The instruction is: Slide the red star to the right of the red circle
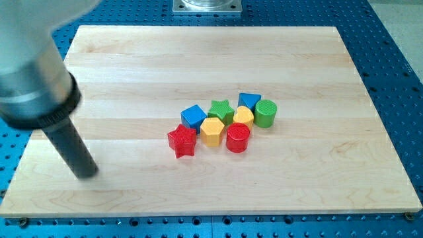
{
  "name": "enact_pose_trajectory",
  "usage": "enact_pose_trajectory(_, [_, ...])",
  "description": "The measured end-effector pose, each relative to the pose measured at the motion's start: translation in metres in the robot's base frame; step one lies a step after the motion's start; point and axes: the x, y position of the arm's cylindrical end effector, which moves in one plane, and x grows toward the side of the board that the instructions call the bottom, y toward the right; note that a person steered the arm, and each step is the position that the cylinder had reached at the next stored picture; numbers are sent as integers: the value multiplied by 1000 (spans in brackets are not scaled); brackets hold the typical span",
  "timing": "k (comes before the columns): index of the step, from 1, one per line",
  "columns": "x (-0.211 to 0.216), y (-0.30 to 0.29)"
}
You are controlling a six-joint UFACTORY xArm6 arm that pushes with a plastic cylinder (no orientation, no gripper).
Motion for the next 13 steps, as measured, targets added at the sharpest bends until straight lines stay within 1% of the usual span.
enact_pose_trajectory(1, [-73,19])
enact_pose_trajectory(2, [-93,38])
enact_pose_trajectory(3, [-92,57])
enact_pose_trajectory(4, [-64,71])
enact_pose_trajectory(5, [-43,133])
enact_pose_trajectory(6, [-28,157])
enact_pose_trajectory(7, [0,157])
enact_pose_trajectory(8, [22,182])
enact_pose_trajectory(9, [22,270])
enact_pose_trajectory(10, [67,203])
enact_pose_trajectory(11, [63,286])
enact_pose_trajectory(12, [10,323])
enact_pose_trajectory(13, [23,341])
